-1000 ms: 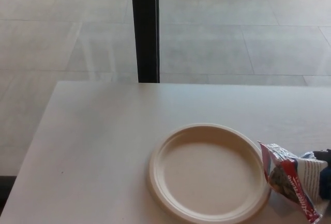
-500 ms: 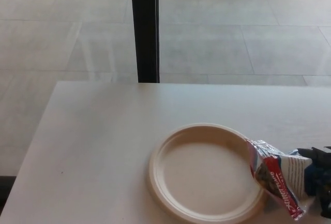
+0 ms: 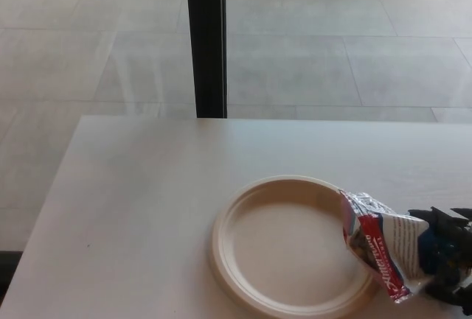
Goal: The robot uses its right hand to pick up a bag of sunflower seeds kept in the middle of the desk and tilts it over a plate kept next to it to pour out a few seeds and then puts the bag of seeds back on the desk
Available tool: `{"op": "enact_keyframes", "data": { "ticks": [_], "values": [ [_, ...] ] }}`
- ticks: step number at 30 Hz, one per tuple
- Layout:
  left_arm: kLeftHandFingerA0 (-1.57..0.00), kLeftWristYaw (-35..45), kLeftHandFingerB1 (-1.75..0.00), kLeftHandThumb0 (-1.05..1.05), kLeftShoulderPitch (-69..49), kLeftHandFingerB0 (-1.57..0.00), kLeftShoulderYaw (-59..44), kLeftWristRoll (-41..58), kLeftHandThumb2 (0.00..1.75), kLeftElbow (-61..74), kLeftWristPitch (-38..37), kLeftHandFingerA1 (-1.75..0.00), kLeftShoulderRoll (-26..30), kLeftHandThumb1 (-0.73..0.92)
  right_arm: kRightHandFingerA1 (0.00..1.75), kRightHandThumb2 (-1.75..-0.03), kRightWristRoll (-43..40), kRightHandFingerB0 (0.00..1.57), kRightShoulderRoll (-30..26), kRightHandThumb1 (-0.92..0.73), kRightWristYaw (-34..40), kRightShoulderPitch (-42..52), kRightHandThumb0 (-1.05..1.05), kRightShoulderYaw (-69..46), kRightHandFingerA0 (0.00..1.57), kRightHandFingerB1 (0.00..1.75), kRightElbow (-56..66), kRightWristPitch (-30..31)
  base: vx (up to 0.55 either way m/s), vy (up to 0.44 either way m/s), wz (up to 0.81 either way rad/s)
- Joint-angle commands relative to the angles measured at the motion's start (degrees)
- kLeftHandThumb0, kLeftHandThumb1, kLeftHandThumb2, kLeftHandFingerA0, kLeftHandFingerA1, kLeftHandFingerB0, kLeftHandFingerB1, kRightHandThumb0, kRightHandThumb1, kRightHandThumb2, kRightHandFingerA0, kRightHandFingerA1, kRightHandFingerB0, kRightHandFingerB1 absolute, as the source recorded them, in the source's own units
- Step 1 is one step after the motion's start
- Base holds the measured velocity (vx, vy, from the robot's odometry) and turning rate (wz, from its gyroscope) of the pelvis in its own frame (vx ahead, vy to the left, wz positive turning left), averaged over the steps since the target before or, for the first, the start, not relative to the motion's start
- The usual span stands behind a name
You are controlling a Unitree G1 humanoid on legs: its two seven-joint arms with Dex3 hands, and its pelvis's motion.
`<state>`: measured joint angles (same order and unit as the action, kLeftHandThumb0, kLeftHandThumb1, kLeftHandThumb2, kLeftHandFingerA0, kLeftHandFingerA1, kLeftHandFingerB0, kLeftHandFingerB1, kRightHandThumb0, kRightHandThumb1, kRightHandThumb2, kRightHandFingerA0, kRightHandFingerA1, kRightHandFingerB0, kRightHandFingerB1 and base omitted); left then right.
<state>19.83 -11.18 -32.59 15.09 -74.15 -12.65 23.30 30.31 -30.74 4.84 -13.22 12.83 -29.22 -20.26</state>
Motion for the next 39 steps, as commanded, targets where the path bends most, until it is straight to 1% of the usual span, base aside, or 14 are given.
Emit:
{"op": "enact_keyframes", "data": {
  "ticks": [1, 5, 6, 9, 10, 12, 15, 19, 26, 27, 33, 34, 35, 39],
  "values": [
    [-0.49, -1.3, -0.36, -0.75, -1.1, -0.38, -0.3, 0.8, 0.63, 0.4, -2.9, -0.51, -0.4, 0.77, 0.96, -0.57, 5.1, 0.30, 5.4, -0.57, 20.2, 3.9, -0.40, -0.9, 1.08, 0.45, -5.9, 1.4, 0.00, 0.000, 0.00],
    [-0.50, -2.1, -0.37, -0.73, -0.6, -0.40, -0.2, 0.5, 0.63, 0.2, -2.5, -0.50, -0.3, 0.75, 0.86, -0.57, 4.3, 0.25, 6.2, -0.58, 17.2, 4.2, -0.36, -0.7, 1.12, 0.33, -6.2, 4.5, 0.00, 0.000, 0.00],
    [-0.44, -2.2, -0.50, -0.74, -0.4, -0.31, -0.1, 0.4, 0.99, 0.2, -2.4, -0.60, -0.3, 0.60, 0.90, -0.59, 3.9, 0.26, 6.3, -0.61, 16.8, 3.9, -0.30, -0.6, 1.14, 0.31, -7.4, 4.7, 0.00, 0.000, 0.00],
    [-0.44, -2.0, -0.50, -0.74, -0.4, -0.31, 0.1, 0.2, 0.99, 0.2, -2.8, -0.60, -0.4, 0.60, 0.90, -0.59, 4.1, 0.26, 6.2, -0.61, 17.5, 3.4, -0.30, -0.4, 1.14, 0.31, -8.9, 4.3, 0.00, 0.000, 0.00],
    [-0.49, -1.8, -0.37, -0.73, -0.5, -0.41, -0.1, 0.5, 0.63, 0.4, -2.8, -0.50, -0.4, 0.75, 1.23, -0.61, 5.5, 0.39, 5.7, -0.70, 19.8, 2.7, -0.24, 0.6, 1.09, 0.34, -11.3, 3.2, 0.00, 0.000, 0.00],
    [-0.51, -1.7, -0.37, -0.73, -0.6, -0.41, -0.1, 0.6, 0.63, 0.4, -2.8, -0.50, -0.4, 0.75, 1.71, -0.69, 4.9, 0.69, 5.3, -0.77, 19.8, 2.8, -0.13, 0.6, 0.94, 0.51, -11.8, 1.4, 0.00, 0.000, 0.00],
    [-0.52, -1.5, -0.37, -0.74, -0.5, -0.42, -0.7, 1.2, 0.62, 0.3, -2.6, -0.51, -0.3, 0.73, 1.72, -0.97, 4.7, 1.03, 4.4, -0.63, 16.4, 2.2, -0.15, 1.4, 0.91, 0.91, -10.9, 3.4, 0.00, 0.000, 0.00],
    [-0.52, -1.4, -0.38, -0.72, -0.6, -0.44, -0.5, 0.9, 0.62, 0.4, -3.2, -0.52, -0.3, 0.74, 1.69, -0.95, -0.2, 0.75, 3.5, -0.66, 13.3, 2.3, -0.15, 0.1, 0.85, 1.53, -13.0, -2.8, 0.00, 0.000, 0.00],
    [-0.50, -1.6, -0.38, -0.72, -0.6, -0.43, -0.2, 0.7, 0.63, 0.2, -3.2, -0.49, -0.1, 0.74, 1.75, -0.91, 0.9, 0.71, 2.7, -0.66, 16.8, 2.0, -0.16, 0.2, 1.01, 1.50, -14.1, -4.0, 0.00, 0.000, 0.00],
    [-0.50, -1.5, -0.38, -0.71, -0.6, -0.42, -0.3, 0.9, 0.63, 0.2, -3.2, -0.50, 0.0, 0.74, 1.75, -0.91, 0.5, 0.71, 2.7, -0.71, 16.1, 1.9, -0.20, 0.1, 0.82, 1.56, -13.9, -3.7, 0.00, 0.000, 0.00],
    [-0.50, -1.8, -0.38, -0.73, -0.5, -0.44, -0.2, 1.0, 0.62, 0.2, -2.7, -0.49, 0.6, 0.73, 1.75, -1.07, -0.4, 0.74, 2.3, -0.57, 14.7, 1.3, -0.15, -0.6, 0.84, 1.56, -11.0, -3.6, 0.00, 0.000, 0.00],
    [-0.51, -2.2, -0.38, -0.72, -0.5, -0.46, -0.2, 1.0, 0.62, 0.1, -2.6, -0.49, 0.5, 0.73, 1.38, -1.14, -1.4, 0.96, 2.5, -0.53, 13.4, 1.4, -0.24, -1.1, 1.14, 1.26, -10.0, -2.8, 0.00, 0.000, 0.00],
    [-0.51, -2.3, -0.38, -0.72, -0.5, -0.46, -0.1, 1.0, 0.62, 0.2, -2.7, -0.49, 0.5, 0.73, 1.71, -1.16, -2.8, 0.76, 2.7, -0.53, 11.5, 1.3, -0.12, -1.5, 0.79, 1.53, -9.7, -2.8, 0.00, 0.000, 0.00],
    [-0.50, -1.8, -0.38, -0.75, -0.4, -0.47, 0.0, 1.0, 0.62, 0.1, -2.7, -0.52, 0.6, 0.72, 1.75, -1.02, -0.9, 0.75, 1.9, -0.55, 7.7, 0.5, -0.19, -0.8, 0.83, 1.59, -5.2, 3.0, 0.00, 0.000, 0.00]
  ]
}}
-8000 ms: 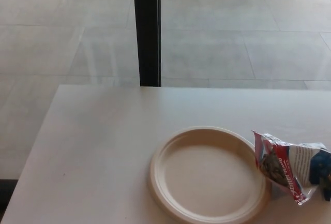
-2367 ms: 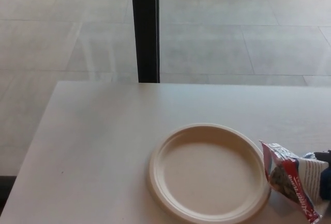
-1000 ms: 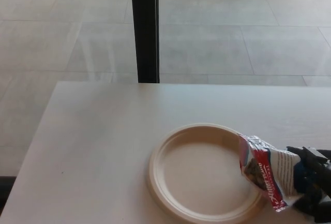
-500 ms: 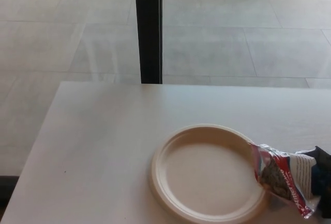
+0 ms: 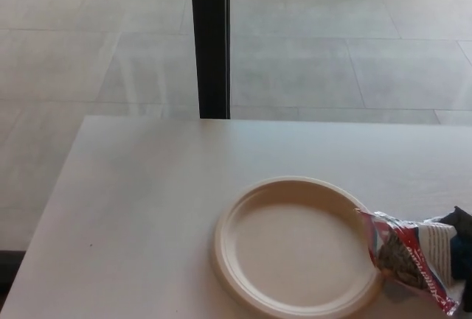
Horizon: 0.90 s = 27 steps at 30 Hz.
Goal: The robot uses its right hand to pick up a bag of sunflower seeds kept in the middle of the desk and tilts it over a plate kept next to it to pour out a few seeds and then puts the bag of seeds back on the desk
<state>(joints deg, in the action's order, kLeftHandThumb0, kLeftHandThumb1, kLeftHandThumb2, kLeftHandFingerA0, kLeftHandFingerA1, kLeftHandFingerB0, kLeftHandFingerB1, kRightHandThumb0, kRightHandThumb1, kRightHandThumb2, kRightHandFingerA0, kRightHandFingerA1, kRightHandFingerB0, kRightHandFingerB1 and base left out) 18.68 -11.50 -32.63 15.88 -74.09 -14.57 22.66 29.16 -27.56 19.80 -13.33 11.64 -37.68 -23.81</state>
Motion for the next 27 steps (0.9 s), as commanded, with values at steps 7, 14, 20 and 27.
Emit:
{"op": "enact_keyframes", "data": {
  "ticks": [7, 14, 20, 27],
  "values": [
    [-0.50, -0.9, -0.38, -0.76, 0.2, -0.47, 0.1, 0.2, 0.62, 0.0, -0.8, -0.51, 1.5, 0.71, 1.75, -0.98, -0.4, 0.75, -1.9, -0.54, -12.3, -1.9, -0.18, 0.0, 0.86, 1.57, 7.7, 9.9, 0.00, 0.000, 0.00],
    [-0.48, 0.1, -0.39, -0.76, -0.1, -0.45, 0.1, 0.4, 0.62, 0.1, -0.7, -0.50, 1.7, 0.72, 1.75, -1.04, 0.3, 0.74, -2.8, -0.56, -17.9, -6.0, -0.17, -0.1, 0.98, 1.48, 12.7, 15.0, 0.00, 0.000, 0.00],
    [-0.54, -0.7, -0.38, -0.76, -0.2, -0.47, 0.2, 0.2, 0.61, -0.2, -0.5, -0.51, 1.7, 0.72, 1.74, -1.03, 0.1, 0.82, -3.3, -0.55, -20.6, -9.7, -0.24, -0.5, 0.89, 1.52, 14.6, 16.6, 0.00, 0.000, 0.00],
    [-0.53, -0.2, -0.37, -0.73, -0.1, -0.45, 0.0, 0.6, 0.62, 0.0, -0.2, -0.53, 2.0, 0.73, 1.61, -0.78, 2.6, 0.92, -4.6, -0.53, -23.2, -13.2, -0.24, 0.7, 0.91, 1.07, 16.6, 17.9, 0.00, 0.000, 0.00]
  ]
}}
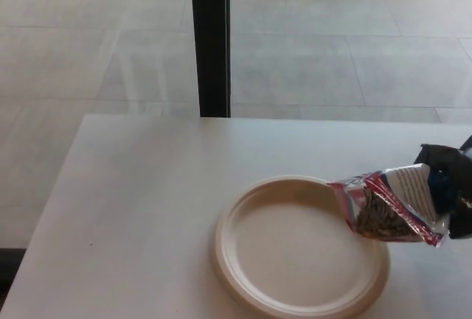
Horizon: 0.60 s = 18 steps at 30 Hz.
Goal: The robot uses its right hand to pick up a bag of sunflower seeds kept in the middle of the desk and tilts it over a plate kept next to it to pour out a few seeds and then puts the bag of seeds back on the desk
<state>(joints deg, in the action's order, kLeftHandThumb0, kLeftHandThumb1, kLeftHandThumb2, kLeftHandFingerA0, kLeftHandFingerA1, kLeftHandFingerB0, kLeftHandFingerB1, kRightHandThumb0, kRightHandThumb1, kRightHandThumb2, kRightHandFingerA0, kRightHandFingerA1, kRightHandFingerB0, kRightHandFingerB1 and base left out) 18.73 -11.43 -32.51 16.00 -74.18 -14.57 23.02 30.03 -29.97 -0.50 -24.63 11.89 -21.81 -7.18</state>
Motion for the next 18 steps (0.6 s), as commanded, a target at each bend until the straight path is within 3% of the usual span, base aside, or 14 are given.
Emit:
{"op": "enact_keyframes", "data": {
  "ticks": [1, 4, 5, 6, 7, 8, 11, 12, 13, 15, 16, 17, 18],
  "values": [
    [-0.53, -0.5, -0.38, -0.75, -0.1, -0.46, -0.2, 0.5, 0.62, 0.1, 0.1, -0.53, 1.6, 0.71, 1.65, -0.89, 1.8, 0.83, -2.4, -0.54, -3.0, -2.3, -0.21, 0.7, 0.90, 1.26, 0.4, 0.6, 0.00, 0.000, 0.00],
    [-0.53, -0.8, -0.38, -0.73, 0.2, -0.44, -0.3, 0.7, 0.62, 0.0, 0.7, -0.52, 1.8, 0.72, 1.71, -0.91, 2.1, 0.81, -3.0, -0.53, -3.9, -3.3, -0.22, 1.1, 0.89, 1.46, 0.3, 0.4, 0.00, 0.000, 0.00],
    [-0.54, -0.9, -0.38, -0.73, 0.2, -0.45, 0.0, 0.3, 0.62, 0.1, 0.6, -0.52, 1.9, 0.73, 1.68, -0.72, 3.6, 0.85, -3.7, -0.62, -5.0, -4.0, -0.28, 2.0, 0.89, 0.83, 1.1, 1.3, 0.00, 0.000, 0.00],
    [-0.54, -1.1, -0.38, -0.73, 0.3, -0.46, 0.0, 0.3, 0.62, 0.1, 0.6, -0.52, 2.0, 0.73, 1.61, -0.67, 4.4, 0.84, -4.3, -0.62, -5.7, -4.5, -0.31, 2.6, 0.89, 0.68, 1.4, 1.4, 0.00, 0.000, 0.00],
    [-0.54, -1.2, -0.37, -0.74, 0.5, -0.45, 0.1, 0.2, 0.62, -0.1, 0.9, -0.51, 2.2, 0.72, 1.64, -0.70, 4.6, 0.89, -4.5, -0.62, -5.9, -4.8, -0.28, 2.8, 0.90, 0.72, 1.5, 1.4, 0.00, 0.000, 0.00],
    [-0.53, -1.0, -0.37, -0.73, 0.4, -0.44, 0.2, 0.0, 0.63, -0.1, 0.9, -0.49, 2.4, 0.74, 1.65, -0.71, 5.3, 0.84, -5.0, -0.61, -7.0, -5.6, -0.28, 3.6, 0.93, 0.62, 1.8, 1.6, 0.00, 0.000, 0.00],
    [-0.53, -0.8, -0.37, -0.73, 0.5, -0.44, 0.3, 0.1, 0.62, -0.1, 0.9, -0.49, 2.5, 0.73, 1.65, -0.74, 6.5, 0.91, -5.9, -0.57, -8.0, -6.5, -0.27, 4.8, 0.92, 0.69, 2.3, 1.7, 0.00, 0.000, 0.00],
    [-0.52, -0.5, -0.37, -0.73, 0.4, -0.44, 0.5, 0.0, 0.62, 0.1, 0.7, -0.50, 2.6, 0.74, 1.72, -0.86, 6.7, 0.82, -6.3, -0.54, -8.8, -7.0, -0.25, 5.3, 0.90, 1.26, 2.7, 1.6, 0.00, 0.000, 0.00],
    [-0.52, -0.5, -0.37, -0.73, 0.4, -0.44, 0.5, 0.0, 0.62, 0.2, 0.7, -0.50, 2.6, 0.74, 1.72, -0.86, 6.7, 0.82, -6.4, -0.54, -8.9, -7.1, -0.25, 5.4, 0.90, 1.26, 2.8, 1.6, 0.00, 0.000, 0.00],
    [-0.52, -0.5, -0.37, -0.73, 0.5, -0.44, 0.2, 0.5, 0.62, 0.2, 1.3, -0.51, 2.6, 0.72, 1.69, -0.83, 8.7, 0.91, -6.6, -0.54, -11.5, -9.0, -0.24, 6.9, 0.91, 0.82, 4.6, 3.9, 0.00, 0.000, 0.00],
    [-0.52, -0.4, -0.37, -0.74, 0.5, -0.45, 0.3, 0.4, 0.62, 0.0, 1.3, -0.51, 2.8, 0.72, 1.73, -0.88, 9.4, 0.82, -6.6, -0.55, -12.7, -9.6, -0.24, 7.5, 0.88, 1.20, 5.0, 5.1, 0.00, 0.000, 0.00],
    [-0.53, -0.9, -0.37, -0.73, 0.7, -0.45, 0.5, 0.2, 0.62, 0.1, 1.6, -0.52, 2.8, 0.72, 1.69, -0.85, 9.9, 0.88, -6.1, -0.57, -13.5, -10.5, -0.25, 7.9, 0.90, 0.81, 5.1, 6.3, 0.00, 0.000, 0.00],
    [-0.54, -1.2, -0.37, -0.73, 0.6, -0.45, 0.8, -0.2, 0.62, 0.1, 1.5, -0.52, 3.0, 0.73, 1.68, -0.84, 9.9, 0.88, -5.9, -0.59, -14.6, -10.9, -0.25, 8.1, 0.89, 0.77, 5.4, 7.3, 0.00, 0.000, 0.00]
  ]
}}
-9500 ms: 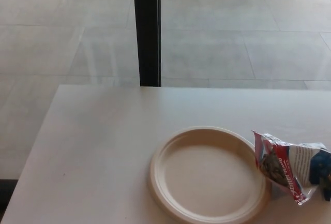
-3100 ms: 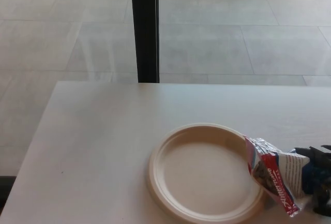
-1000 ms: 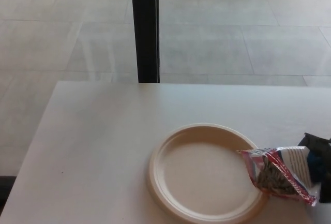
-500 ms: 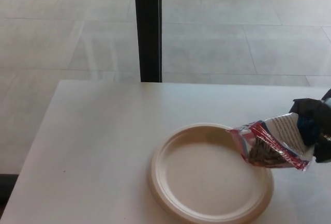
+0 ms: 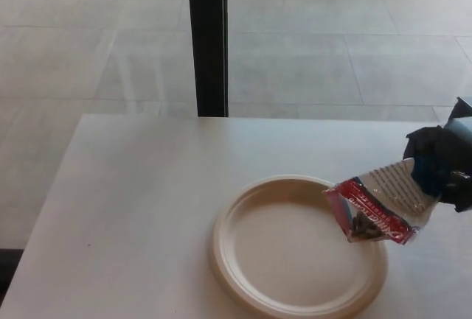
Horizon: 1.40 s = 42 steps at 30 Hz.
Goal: The robot uses its right hand to pick up a bag of sunflower seeds kept in the middle of the desk and tilts it over a plate kept next to it to pour out a few seeds and then puts the bag of seeds back on the desk
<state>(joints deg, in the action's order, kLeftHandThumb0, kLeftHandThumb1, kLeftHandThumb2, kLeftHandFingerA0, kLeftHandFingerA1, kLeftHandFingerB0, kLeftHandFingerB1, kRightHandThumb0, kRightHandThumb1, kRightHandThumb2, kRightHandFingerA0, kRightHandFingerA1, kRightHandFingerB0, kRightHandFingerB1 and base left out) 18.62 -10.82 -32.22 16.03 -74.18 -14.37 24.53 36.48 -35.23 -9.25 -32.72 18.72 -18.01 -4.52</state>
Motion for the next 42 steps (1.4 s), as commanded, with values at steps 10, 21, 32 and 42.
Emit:
{"op": "enact_keyframes", "data": {
  "ticks": [10, 21, 32, 42],
  "values": [
    [-0.52, -0.6, -0.36, -0.72, 0.0, -0.43, 1.0, -0.2, 0.62, 0.3, 0.7, -0.50, 1.8, 0.74, 1.75, -0.78, 4.0, 0.71, 0.6, -0.62, -7.6, -5.7, -0.29, 1.8, 0.88, 1.59, 1.8, 5.6, 0.00, 0.000, 0.00],
    [-0.51, -0.1, -0.36, -0.75, -0.1, -0.44, 1.1, 0.3, 0.62, 0.4, 0.8, -0.52, 2.2, 0.73, 1.75, -0.77, 5.5, 0.82, 1.5, -0.57, -8.5, -5.8, -0.29, 2.6, 0.90, 1.36, 4.7, 5.5, 0.00, 0.000, 0.00],
    [-0.51, -0.4, -0.34, -0.77, 0.0, -0.40, 2.1, -0.4, 0.63, 0.1, -0.1, -0.51, 2.5, 0.75, 1.75, -0.82, 10.4, 0.83, 0.8, -0.63, -10.2, -9.9, -0.31, 5.4, 0.91, 1.18, 6.4, 4.8, 0.00, 0.000, 0.00],
    [-0.51, -0.6, -0.35, -0.78, 0.0, -0.41, 3.0, -1.0, 0.63, 0.1, -0.6, -0.51, 3.0, 0.76, 1.69, -0.70, 15.7, 0.79, 0.2, -0.67, -12.3, -13.1, -0.37, 8.2, 0.89, 1.02, 6.8, 5.5, 0.00, 0.000, 0.00]
  ]
}}
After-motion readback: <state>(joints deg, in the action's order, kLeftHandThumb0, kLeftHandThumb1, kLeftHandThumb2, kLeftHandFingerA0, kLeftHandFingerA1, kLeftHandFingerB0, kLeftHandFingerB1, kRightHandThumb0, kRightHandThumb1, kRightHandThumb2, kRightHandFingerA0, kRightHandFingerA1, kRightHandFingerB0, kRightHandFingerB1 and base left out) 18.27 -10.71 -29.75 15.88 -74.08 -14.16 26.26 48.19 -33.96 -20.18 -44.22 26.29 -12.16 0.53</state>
